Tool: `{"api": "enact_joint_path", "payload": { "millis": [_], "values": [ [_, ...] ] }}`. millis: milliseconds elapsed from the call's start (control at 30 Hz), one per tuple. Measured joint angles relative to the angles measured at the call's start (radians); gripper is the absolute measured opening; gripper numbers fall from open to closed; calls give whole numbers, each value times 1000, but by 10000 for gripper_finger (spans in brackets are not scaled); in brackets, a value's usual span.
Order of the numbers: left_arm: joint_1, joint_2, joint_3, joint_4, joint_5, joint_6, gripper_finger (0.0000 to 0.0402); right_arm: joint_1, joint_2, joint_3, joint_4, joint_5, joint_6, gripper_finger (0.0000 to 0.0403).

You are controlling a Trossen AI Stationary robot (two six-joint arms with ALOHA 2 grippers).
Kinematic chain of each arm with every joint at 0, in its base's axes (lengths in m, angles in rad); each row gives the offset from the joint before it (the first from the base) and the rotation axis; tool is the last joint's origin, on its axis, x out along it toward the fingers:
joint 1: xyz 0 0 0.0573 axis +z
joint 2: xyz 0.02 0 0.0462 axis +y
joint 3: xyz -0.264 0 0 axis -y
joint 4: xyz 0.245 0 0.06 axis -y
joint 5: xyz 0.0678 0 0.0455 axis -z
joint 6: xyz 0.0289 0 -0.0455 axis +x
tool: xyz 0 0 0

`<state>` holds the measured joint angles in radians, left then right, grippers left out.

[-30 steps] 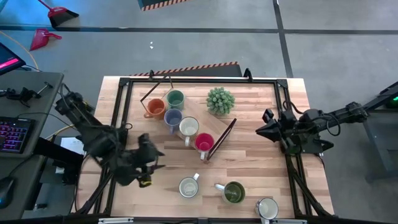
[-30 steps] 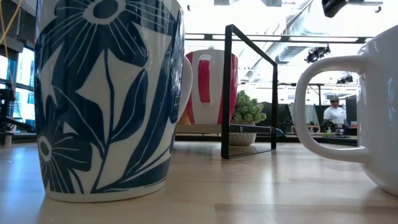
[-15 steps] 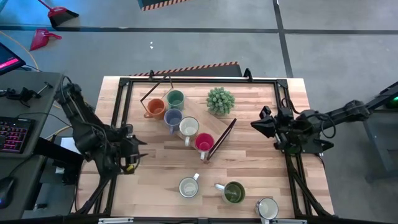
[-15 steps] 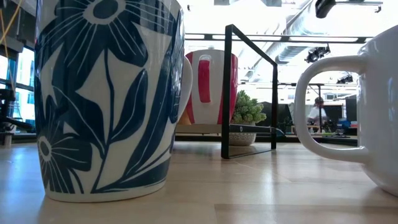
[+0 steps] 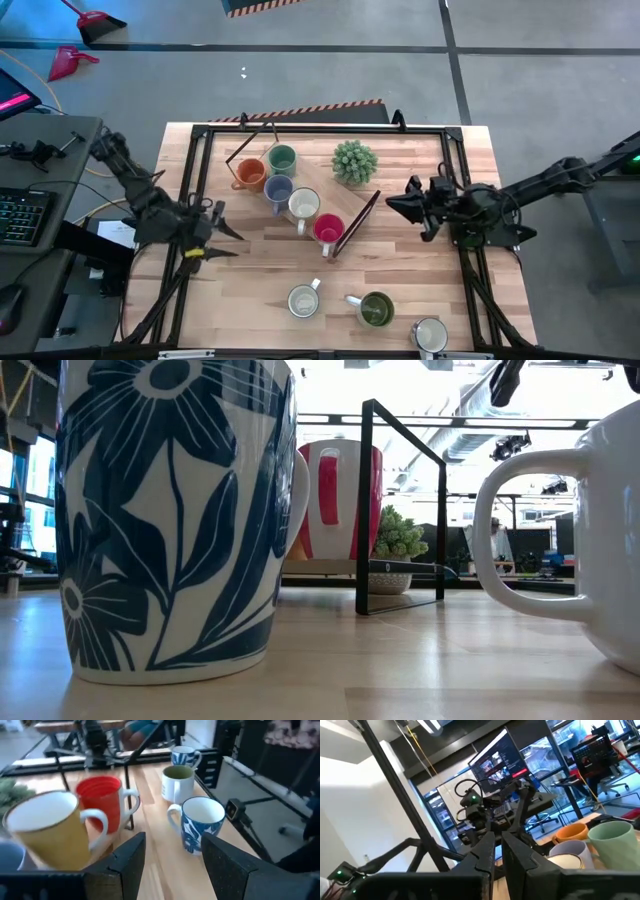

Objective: Place coffee mugs
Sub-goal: Put the left blue patterned mug on the shelf

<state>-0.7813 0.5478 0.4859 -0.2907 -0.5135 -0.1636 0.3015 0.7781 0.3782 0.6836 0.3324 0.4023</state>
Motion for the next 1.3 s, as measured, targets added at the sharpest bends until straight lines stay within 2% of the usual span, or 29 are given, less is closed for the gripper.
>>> {"api": "enact_joint_path", "payload": {
  "millis": [167, 367, 500, 667, 767, 900, 1000, 1133, 1300],
  "values": [
    [202, 23, -3, 4, 223, 120, 179, 0, 35, 0, 14, 5, -21, 16],
    [451, 29, -3, 68, 437, 224, 179, 0, 41, 0, 11, 7, -149, 16],
    [567, 30, -3, 182, 551, 197, 179, 0, 41, 0, -14, 7, -124, 16],
    [614, 31, -3, 289, 541, 145, 179, 0, 41, 0, -52, -26, -42, 16],
    [618, 32, -3, 348, 519, 116, 179, 0, 41, 0, -24, -91, -41, 18],
    [618, 36, -3, 367, 486, 112, 179, 0, 41, 63, -67, -180, -39, 47],
    [618, 36, -3, 352, 455, 113, 179, 0, 63, 184, -210, -209, -34, 89],
    [618, 41, -3, 330, 448, 84, 179, 0, 163, 405, -513, -212, -19, 138],
    [617, 40, -3, 325, 449, 5, 179, 0, 359, 706, -843, -257, -61, 155]
  ]
}}
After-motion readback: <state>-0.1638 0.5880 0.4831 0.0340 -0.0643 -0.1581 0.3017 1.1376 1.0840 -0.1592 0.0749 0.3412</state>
